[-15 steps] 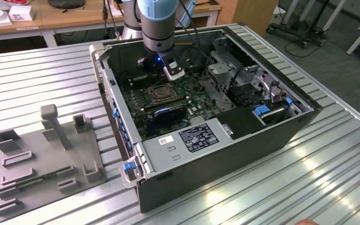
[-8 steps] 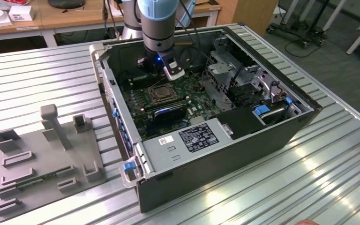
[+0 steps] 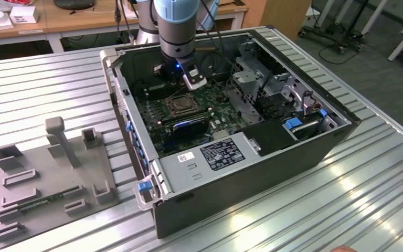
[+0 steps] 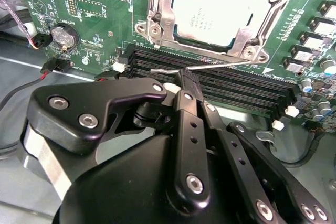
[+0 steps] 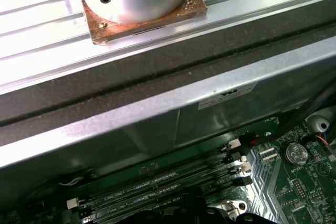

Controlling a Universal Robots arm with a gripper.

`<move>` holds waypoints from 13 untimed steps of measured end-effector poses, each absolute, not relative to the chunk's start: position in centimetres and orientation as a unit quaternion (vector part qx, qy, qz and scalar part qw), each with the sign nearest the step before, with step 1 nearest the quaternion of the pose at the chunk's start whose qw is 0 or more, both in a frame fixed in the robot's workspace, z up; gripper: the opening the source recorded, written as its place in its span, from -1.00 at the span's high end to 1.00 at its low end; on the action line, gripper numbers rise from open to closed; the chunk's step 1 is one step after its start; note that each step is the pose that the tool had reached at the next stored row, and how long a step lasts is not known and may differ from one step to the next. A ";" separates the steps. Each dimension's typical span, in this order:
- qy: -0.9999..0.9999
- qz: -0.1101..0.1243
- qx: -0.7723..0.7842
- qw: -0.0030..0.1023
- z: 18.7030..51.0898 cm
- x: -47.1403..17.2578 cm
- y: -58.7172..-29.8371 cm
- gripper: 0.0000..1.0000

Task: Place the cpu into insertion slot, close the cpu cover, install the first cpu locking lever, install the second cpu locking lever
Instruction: 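Install the first cpu locking lever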

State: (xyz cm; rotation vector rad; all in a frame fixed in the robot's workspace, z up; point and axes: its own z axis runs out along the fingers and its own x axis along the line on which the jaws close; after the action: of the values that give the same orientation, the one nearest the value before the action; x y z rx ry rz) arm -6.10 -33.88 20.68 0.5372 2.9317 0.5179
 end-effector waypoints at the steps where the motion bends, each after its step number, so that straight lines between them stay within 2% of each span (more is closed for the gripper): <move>1: 0.967 0.171 0.177 0.058 20.6 -6.1 -33.9 0.79; 13: 0.967 0.171 0.177 0.058 20.2 -6.0 -33.8 0.79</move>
State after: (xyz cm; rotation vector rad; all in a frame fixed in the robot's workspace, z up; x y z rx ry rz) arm -6.01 -33.84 20.24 0.5372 2.9316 0.5179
